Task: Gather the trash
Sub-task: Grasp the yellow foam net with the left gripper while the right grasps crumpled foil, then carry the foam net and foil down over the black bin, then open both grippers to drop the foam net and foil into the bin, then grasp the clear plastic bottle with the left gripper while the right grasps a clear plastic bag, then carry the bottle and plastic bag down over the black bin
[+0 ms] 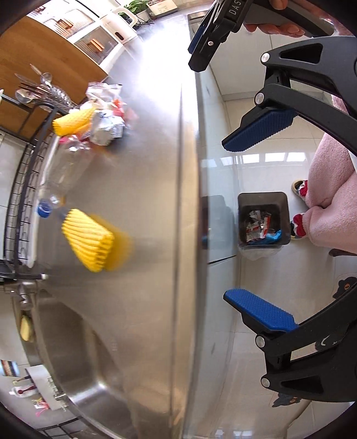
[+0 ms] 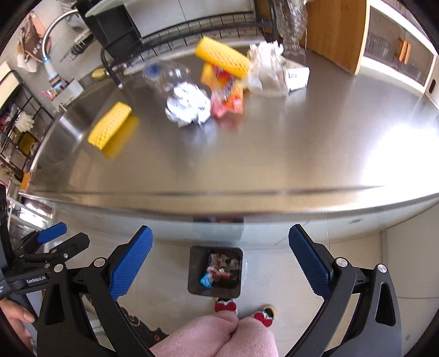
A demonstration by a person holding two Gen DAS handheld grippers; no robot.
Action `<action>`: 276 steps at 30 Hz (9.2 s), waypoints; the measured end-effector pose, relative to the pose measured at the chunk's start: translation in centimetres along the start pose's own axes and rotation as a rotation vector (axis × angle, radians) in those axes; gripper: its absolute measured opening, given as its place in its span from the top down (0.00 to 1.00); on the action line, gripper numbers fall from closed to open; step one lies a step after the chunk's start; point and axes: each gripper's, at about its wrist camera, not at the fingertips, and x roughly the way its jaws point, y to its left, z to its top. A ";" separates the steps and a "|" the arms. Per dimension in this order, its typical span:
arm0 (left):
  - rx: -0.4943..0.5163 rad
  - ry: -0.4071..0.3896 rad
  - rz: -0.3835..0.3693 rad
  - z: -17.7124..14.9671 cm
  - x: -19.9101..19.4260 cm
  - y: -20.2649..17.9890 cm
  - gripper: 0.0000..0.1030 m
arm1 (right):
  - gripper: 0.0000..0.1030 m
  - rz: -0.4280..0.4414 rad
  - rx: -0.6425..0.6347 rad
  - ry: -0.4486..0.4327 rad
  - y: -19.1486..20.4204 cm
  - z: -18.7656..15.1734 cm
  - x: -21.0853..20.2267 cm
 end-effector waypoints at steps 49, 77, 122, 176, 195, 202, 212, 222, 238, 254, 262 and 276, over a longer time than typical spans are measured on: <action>0.127 -0.083 0.078 8.5 1.4 -1.9 0.91 | 0.56 0.041 -0.198 -0.101 5.0 8.8 1.6; 0.009 0.237 0.022 -13.2 6.0 -3.1 0.91 | 0.55 0.094 -0.199 0.222 2.3 -10.5 6.4; 0.060 0.401 -0.008 -14.7 23.3 1.3 0.09 | 0.03 -0.101 0.101 0.410 -0.4 -13.9 24.3; -0.009 -0.148 0.011 16.8 3.2 -6.8 0.10 | 0.37 -0.009 -0.032 -0.162 -5.1 12.4 0.5; -0.048 -0.030 0.158 21.9 11.7 -8.7 0.13 | 0.43 0.152 -0.116 -0.122 -7.5 16.1 5.6; -0.066 0.029 0.183 21.2 13.4 -8.1 0.25 | 0.55 0.214 -0.149 -0.072 -7.3 15.4 6.8; -0.072 0.020 0.174 19.3 13.3 -7.6 0.42 | 0.69 0.202 -0.213 -0.050 -6.5 14.1 7.2; -0.021 -0.051 0.168 16.3 9.6 -7.6 0.43 | 0.83 0.190 -0.162 -0.093 -6.7 12.5 5.0; 0.116 -0.119 0.123 3.0 -1.1 -4.3 0.43 | 0.83 0.174 -0.124 -0.178 0.6 2.1 -2.2; 0.084 0.013 0.102 -11.2 -2.3 -1.5 0.43 | 0.83 0.165 -0.116 -0.023 3.5 -9.6 -1.4; 0.047 0.126 0.087 -15.4 3.8 -0.6 0.43 | 0.83 0.131 -0.089 0.090 2.1 -12.9 4.0; 0.084 0.262 0.034 -18.5 19.0 0.1 0.43 | 0.83 0.088 0.069 0.300 -0.2 -16.5 19.1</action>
